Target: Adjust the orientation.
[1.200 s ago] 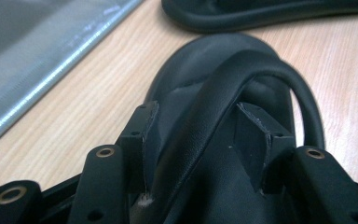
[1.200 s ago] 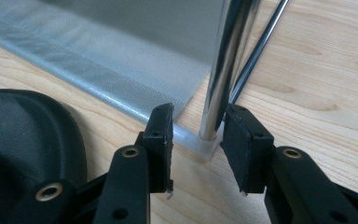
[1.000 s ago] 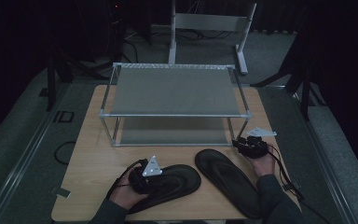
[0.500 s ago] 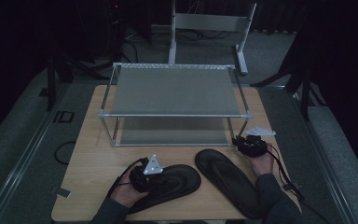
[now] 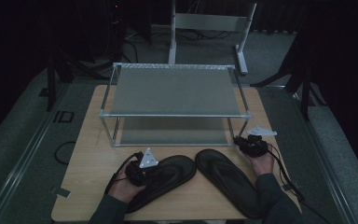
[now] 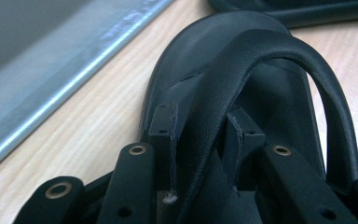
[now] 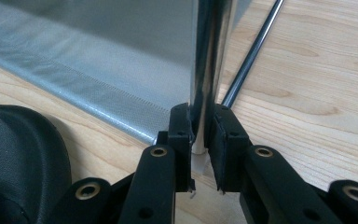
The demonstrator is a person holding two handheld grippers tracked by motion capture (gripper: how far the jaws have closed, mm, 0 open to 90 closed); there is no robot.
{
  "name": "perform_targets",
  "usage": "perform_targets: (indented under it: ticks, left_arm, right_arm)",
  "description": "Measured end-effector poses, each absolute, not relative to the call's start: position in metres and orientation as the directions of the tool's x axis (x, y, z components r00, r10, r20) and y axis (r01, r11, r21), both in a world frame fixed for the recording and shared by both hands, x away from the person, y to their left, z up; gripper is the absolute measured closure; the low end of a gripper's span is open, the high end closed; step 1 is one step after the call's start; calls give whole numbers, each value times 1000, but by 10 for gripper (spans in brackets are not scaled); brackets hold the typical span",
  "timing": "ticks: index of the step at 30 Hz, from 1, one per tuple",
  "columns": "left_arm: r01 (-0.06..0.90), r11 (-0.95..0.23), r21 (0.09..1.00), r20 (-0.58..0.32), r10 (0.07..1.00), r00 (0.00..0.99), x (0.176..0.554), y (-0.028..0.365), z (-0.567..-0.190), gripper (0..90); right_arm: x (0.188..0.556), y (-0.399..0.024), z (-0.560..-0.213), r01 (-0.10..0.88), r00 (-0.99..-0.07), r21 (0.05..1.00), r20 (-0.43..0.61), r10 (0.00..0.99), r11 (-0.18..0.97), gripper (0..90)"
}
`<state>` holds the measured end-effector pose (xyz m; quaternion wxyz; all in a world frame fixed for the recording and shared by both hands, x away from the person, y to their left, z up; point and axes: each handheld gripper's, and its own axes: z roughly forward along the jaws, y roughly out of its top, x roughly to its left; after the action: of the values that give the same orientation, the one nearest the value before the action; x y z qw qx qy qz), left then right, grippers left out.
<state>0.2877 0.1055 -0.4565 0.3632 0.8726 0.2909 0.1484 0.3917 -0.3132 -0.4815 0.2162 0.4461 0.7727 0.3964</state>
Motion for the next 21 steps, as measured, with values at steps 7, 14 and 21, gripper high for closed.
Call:
perform_targets:
  ticks: [7,14,21]
  left_arm:
    - [444,-521,729,45,684,728,304,113,-452,715]
    - [486,-469,737,41,750,660,325,116,-456,731]
    - [499,-433,751,77,807,585,341,112,-451,737]
  right_arm:
    - [391,-313,-482,518,-508,805,19,861,288,793]
    - [391,-313,-482,519,-507,807,25,861,282,793]
    - [391,-314,-482,518,-508,808,27,861,281,792]
